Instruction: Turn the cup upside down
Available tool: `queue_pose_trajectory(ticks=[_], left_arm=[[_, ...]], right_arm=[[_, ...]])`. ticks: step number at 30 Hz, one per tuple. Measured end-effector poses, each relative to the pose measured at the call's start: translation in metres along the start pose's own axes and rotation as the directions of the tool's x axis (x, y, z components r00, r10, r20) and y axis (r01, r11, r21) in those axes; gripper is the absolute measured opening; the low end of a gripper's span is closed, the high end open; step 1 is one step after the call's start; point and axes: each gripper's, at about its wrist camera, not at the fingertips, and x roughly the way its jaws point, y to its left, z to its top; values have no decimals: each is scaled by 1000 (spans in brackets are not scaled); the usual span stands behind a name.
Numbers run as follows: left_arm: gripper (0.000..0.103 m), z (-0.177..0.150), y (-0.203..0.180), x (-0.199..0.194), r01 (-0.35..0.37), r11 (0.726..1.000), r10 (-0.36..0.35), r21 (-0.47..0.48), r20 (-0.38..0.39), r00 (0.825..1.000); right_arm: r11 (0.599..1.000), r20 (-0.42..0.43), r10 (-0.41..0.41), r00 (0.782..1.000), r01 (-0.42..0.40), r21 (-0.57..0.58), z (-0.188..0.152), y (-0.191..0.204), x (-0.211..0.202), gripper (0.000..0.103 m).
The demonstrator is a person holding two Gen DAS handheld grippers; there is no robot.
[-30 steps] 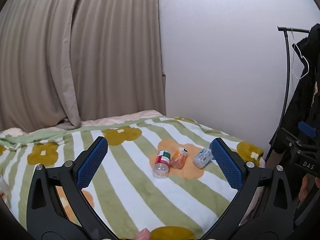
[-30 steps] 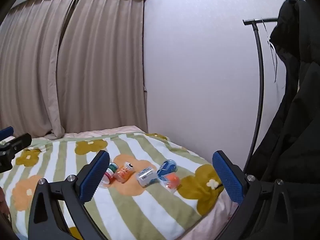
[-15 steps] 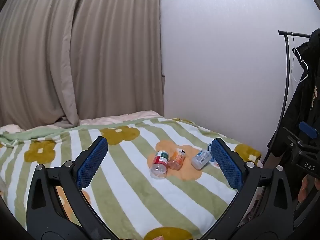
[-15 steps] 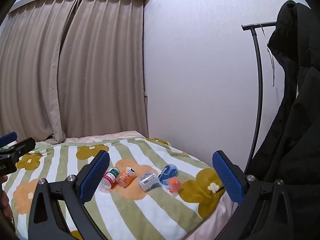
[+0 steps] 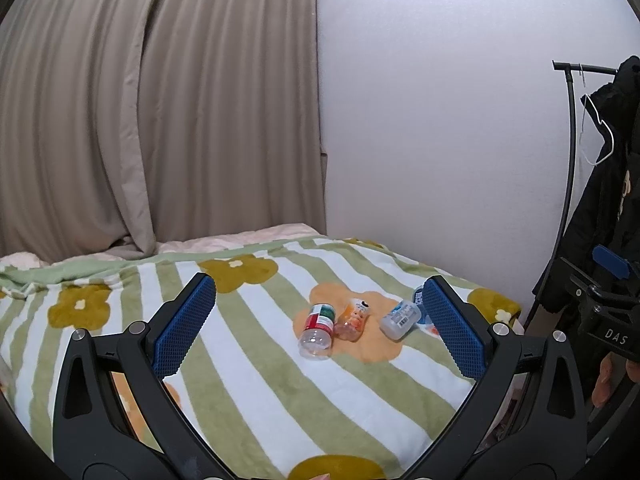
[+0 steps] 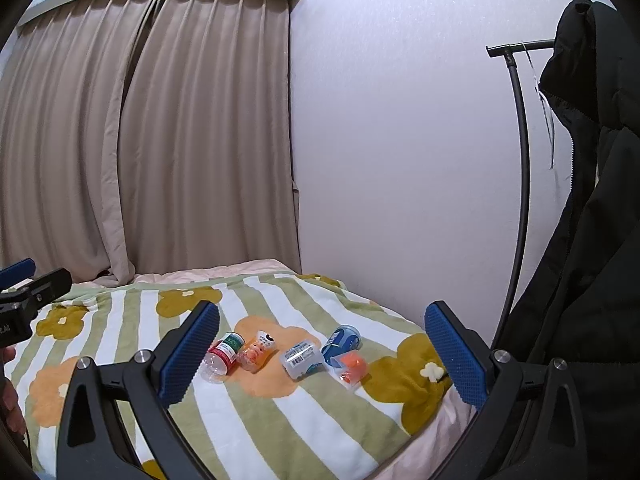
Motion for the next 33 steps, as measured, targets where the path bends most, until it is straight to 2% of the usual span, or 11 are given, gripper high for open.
queue_pose_trajectory(ticks=[9, 33], left_arm=[[103, -1, -3, 1, -2, 1000, 2, 5, 2, 1000], [103, -2, -6, 0, -1, 1000, 1, 6, 2, 1000]], right_arm=[[999, 22, 36, 999, -35, -8, 0, 6, -5, 103], [1000, 31, 15, 999, -15, -18, -1, 7, -7, 103]])
